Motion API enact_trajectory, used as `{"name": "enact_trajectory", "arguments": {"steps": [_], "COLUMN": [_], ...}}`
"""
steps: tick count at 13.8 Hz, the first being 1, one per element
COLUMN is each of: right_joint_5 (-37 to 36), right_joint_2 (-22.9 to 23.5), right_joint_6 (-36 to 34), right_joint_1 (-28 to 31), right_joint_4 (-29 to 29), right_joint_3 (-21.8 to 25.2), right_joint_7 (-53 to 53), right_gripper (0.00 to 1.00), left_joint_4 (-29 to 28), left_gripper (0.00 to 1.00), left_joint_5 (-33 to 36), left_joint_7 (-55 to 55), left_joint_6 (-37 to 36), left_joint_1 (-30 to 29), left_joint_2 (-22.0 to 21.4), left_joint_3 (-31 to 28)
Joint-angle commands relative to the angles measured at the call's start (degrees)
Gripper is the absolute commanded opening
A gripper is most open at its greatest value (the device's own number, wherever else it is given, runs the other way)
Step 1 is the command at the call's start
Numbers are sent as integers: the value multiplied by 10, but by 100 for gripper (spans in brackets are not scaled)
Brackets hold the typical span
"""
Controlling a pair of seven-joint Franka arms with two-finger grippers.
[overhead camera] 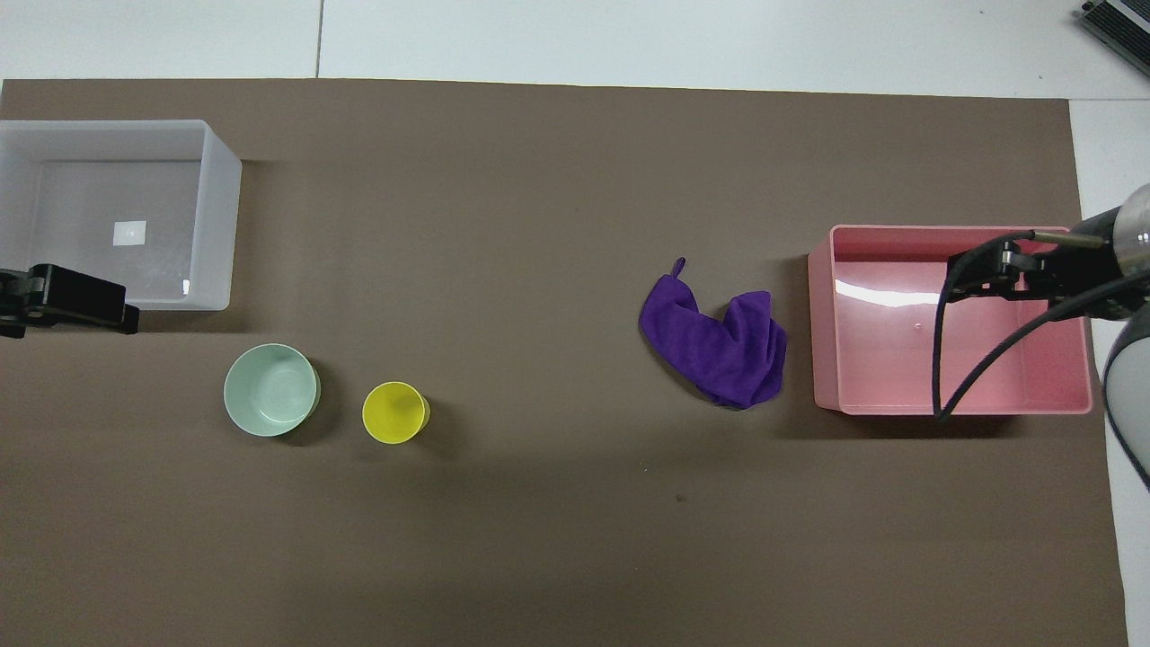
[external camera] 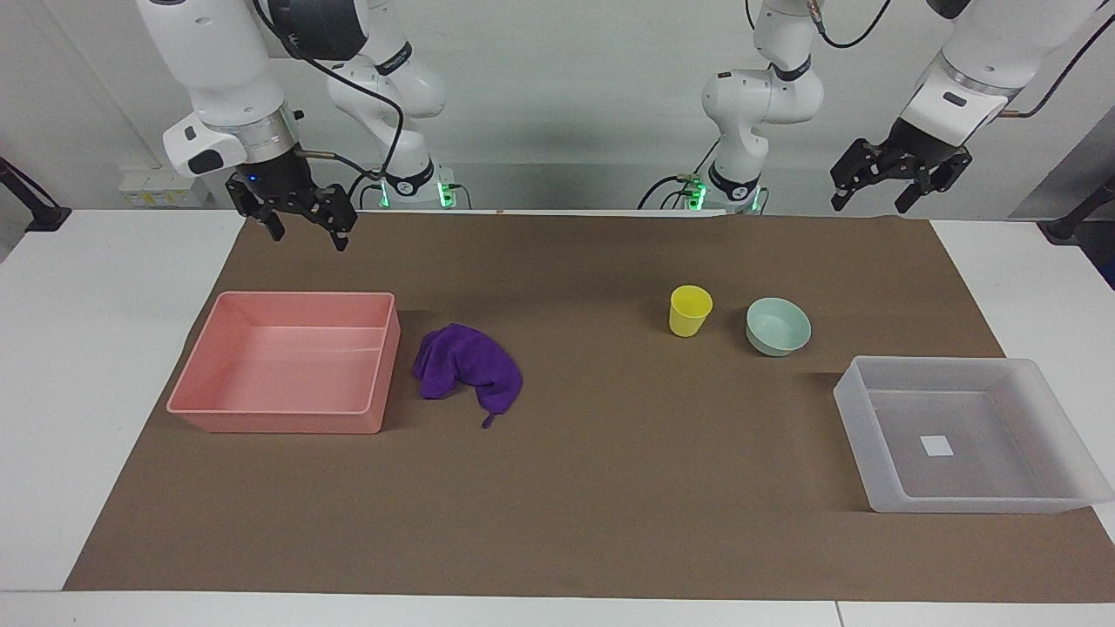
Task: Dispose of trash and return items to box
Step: 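Reach the right gripper to the purple cloth while the left gripper approaches the bowl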
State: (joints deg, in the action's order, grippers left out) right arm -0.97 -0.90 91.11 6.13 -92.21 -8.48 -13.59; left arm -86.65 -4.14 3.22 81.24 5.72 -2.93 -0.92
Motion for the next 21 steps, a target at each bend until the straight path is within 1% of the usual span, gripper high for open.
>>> {"name": "enact_trajectory", "arguments": {"steps": [1, 5, 7, 8, 10, 12, 14, 16, 17, 18, 20, 21], "right_joint_5": [14, 17, 18, 16, 14, 6, 5, 5, 5, 4, -8, -10], "right_joint_2": [-15, -14, -16, -15, -15, -7, 14, 44, 55, 64, 76, 82], "right_joint_6": [4, 2, -2, 6, 55, 102, 143, 174, 190, 214, 276, 311], "right_joint_1": [5, 12, 5, 5, 4, -26, -37, -62, -67, -87, -96, -110], "right_joint_4": [-17, -16, -17, -17, -37, -61, -71, -72, -80, -95, -142, -164], "right_joint_3": [-1, 0, -1, -1, -2, -1, -2, -2, -2, -1, -2, -1], "right_joint_7": [21, 21, 19, 18, 20, 15, -1, -25, -37, -45, -64, -71], "right_gripper": [100, 100, 100, 100, 100, 100, 100, 100, 100, 100, 100, 100], "left_joint_4": [0, -2, 0, 0, 0, -1, -2, -7, -7, -9, -41, -73], "left_gripper": [100, 100, 100, 100, 100, 100, 100, 100, 100, 100, 100, 100], "left_joint_5": [4, 4, 4, 4, 4, -1, 2, 17, 24, 22, 21, 20], "left_joint_7": [6, 6, 6, 6, 6, 1, -1, -9, -5, -7, -6, -6], "left_joint_6": [-1, -7, 1, 1, 1, 25, 42, 57, 59, 52, 26, 17], "left_joint_1": [2, 3, 3, 2, 1, -4, -15, -19, -20, -26, -36, -45], "left_joint_2": [-4, -6, 1, -1, -1, 6, 15, 20, 22, 28, 28, 28], "left_joint_3": [-1, -1, -2, -1, -2, -7, -8, -8, -8, -8, -8, -8]}}
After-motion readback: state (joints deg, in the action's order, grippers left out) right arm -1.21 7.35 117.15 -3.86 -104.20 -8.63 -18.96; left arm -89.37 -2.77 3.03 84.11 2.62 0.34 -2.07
